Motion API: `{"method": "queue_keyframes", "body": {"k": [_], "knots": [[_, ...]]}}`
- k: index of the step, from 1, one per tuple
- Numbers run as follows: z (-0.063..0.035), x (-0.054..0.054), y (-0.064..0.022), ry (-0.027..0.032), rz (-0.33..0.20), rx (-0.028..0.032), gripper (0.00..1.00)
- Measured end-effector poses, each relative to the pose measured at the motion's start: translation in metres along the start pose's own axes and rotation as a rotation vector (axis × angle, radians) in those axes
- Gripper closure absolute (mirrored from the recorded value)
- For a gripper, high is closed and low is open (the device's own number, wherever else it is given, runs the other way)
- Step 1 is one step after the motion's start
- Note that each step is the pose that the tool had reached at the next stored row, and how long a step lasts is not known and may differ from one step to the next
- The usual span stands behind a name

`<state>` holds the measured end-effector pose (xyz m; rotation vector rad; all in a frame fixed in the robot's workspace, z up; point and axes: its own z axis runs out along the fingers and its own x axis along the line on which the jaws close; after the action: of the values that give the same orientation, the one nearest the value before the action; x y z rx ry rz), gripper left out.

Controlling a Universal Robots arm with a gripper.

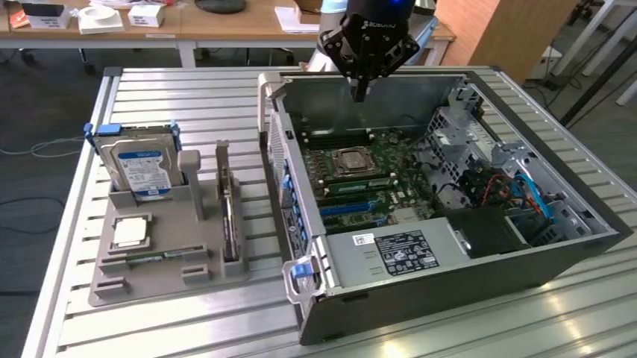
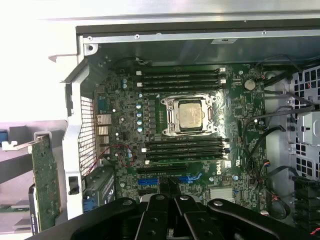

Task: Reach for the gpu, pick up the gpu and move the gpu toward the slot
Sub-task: 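Reach for the gpu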

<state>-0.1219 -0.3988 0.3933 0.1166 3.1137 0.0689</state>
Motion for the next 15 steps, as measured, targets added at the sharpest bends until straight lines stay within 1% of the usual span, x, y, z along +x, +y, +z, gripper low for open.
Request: {"method": "queue_keyframes", "body": {"k": [7, 15], "knots": [[-0.0001, 0.004, -0.0003, 0.0, 0.0, 0.0, 0.89], [-0.0005, 0.023, -0.0017, 0.0, 0.0, 0.0, 0.89]]}}
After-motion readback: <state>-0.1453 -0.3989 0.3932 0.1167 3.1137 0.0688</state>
